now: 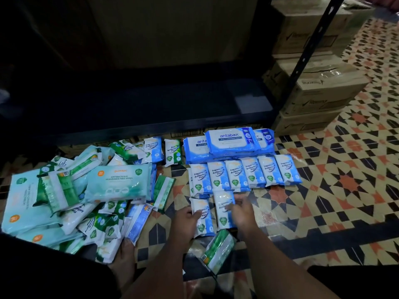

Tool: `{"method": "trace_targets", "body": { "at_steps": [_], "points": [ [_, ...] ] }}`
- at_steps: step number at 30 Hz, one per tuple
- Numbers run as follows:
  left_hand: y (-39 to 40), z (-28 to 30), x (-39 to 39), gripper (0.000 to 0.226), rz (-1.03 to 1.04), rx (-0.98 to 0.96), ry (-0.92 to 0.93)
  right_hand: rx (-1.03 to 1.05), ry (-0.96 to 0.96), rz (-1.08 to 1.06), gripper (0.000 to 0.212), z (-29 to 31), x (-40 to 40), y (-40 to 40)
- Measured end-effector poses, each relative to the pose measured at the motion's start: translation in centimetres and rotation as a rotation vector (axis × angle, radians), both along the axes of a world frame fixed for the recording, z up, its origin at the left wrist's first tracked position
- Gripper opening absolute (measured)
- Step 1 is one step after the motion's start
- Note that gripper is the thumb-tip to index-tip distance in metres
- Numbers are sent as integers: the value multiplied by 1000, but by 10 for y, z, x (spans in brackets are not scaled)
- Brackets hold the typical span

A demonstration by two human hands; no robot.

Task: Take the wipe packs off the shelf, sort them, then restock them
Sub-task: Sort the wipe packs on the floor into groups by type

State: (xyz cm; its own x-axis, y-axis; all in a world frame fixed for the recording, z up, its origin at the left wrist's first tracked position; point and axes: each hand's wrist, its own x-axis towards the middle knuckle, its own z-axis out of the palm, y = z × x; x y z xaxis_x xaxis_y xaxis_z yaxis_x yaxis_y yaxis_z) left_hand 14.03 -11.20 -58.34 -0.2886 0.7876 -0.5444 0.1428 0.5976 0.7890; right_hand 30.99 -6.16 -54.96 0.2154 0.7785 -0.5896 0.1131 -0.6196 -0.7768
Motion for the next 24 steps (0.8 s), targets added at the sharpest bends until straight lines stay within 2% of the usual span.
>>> {"method": "trace_targets", "body": {
  "at_steps": [3, 6, 10, 13, 21, 24],
  "points": [
    [0, 10, 3, 29, 9, -6, 94, 21, -121, 27, 24, -11, -8, -8],
    [-1, 10, 1, 28, 19, 0, 210, 77, -267, 104, 23, -18, -18, -12],
    [-4, -7, -3, 38, 27, 0, 155, 124, -569, 232, 33, -25, -27, -17],
    [-2, -14, -6, 29, 14, -9, 145, 72, -664, 260, 38, -27, -26, -20],
    [10, 2, -1, 34, -43, -22, 204, 38, -668, 310, 41, -26, -20, -12],
    [17, 17, 0, 43, -138, -54, 323, -2, -640, 318, 39, -23, -19, -6]
  ]
}}
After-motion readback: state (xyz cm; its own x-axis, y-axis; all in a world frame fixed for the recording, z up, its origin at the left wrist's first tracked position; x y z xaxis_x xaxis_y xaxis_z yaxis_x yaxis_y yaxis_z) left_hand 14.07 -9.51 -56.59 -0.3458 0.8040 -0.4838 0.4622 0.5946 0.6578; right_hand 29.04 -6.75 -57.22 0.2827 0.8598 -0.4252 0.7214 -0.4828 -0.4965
